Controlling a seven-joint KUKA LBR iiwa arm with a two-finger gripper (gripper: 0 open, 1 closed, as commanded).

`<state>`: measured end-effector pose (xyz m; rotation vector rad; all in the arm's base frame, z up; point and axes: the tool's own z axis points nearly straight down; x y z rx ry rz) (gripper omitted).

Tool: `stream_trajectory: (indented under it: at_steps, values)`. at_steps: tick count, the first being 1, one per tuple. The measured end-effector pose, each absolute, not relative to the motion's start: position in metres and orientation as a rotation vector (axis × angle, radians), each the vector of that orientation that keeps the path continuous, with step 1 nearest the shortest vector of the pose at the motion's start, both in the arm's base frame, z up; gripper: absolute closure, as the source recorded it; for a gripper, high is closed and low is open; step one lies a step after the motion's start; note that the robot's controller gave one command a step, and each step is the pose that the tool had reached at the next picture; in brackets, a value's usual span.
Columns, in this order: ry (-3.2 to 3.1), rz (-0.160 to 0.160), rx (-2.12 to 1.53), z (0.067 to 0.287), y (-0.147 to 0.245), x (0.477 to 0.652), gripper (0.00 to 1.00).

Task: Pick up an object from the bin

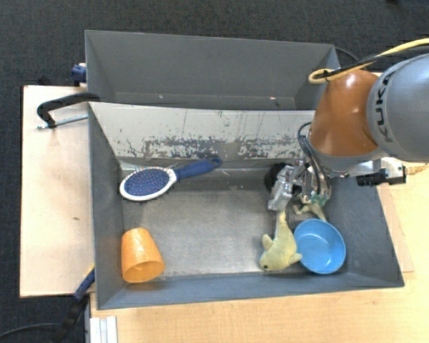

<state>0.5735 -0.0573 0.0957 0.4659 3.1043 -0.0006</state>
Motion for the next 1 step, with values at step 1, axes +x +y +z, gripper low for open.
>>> stream_trajectory:
  at_steps: [1]
  values:
    - [3.105,0.000,0.466,0.0956,-0.0571,0.5733,0.00]
